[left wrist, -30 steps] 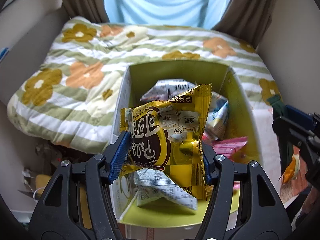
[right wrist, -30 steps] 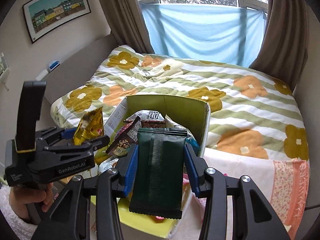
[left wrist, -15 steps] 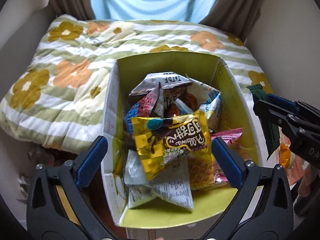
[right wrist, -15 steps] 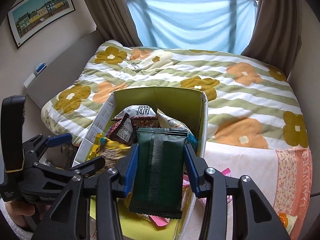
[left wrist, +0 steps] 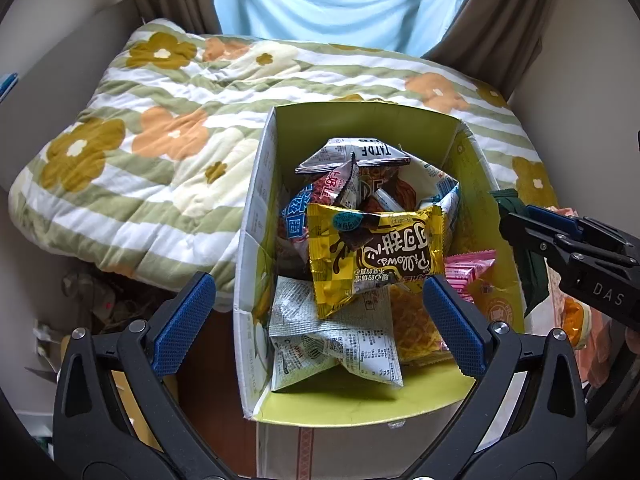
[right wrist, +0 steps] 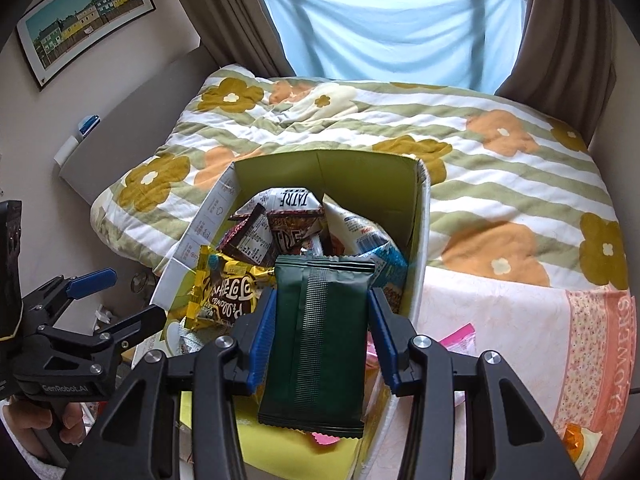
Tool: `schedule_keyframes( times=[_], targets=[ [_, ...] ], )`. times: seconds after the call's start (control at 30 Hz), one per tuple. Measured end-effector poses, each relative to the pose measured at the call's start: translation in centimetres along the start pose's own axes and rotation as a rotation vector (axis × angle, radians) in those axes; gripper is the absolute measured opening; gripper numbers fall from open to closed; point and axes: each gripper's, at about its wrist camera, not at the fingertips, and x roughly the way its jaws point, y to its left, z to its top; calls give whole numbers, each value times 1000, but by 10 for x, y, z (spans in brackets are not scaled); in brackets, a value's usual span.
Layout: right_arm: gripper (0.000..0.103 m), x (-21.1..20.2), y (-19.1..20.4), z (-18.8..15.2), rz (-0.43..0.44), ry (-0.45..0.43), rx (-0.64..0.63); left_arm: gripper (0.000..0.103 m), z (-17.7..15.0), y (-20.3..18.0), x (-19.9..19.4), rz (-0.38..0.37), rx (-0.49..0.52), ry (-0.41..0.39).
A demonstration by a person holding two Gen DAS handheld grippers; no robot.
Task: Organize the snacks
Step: 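Carry both items over the yellow box and open left tool to drop the gold bag, then lower the dark green bar into the yellow box and open the right tool, then move both tools away from the box toward the two bags on the sheet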
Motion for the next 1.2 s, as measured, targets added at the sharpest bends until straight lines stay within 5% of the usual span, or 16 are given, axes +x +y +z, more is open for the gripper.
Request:
schedule_keyframes(
  times=[0.07,0.13,0.17,0.83,1.2],
  targets=[
    [56,-2,0,-2,10,-16,5,103,-2,1,-4,7,-1,-7],
    [91,-8,2,-5,20,-35,1,103,-4,2,-8,8,-4,-12],
    [95,-12,3,-7,19,-51,-1,103,-6,4,-9,11,-6,-14],
    [95,-81,11,-60,-101,-192,78,103,-29,-20,-38,-75,115,-56],
    [95,-139,-64,-105,-262,-236,220,103,-32,-108,-47,-161,249,-93]
  ],
)
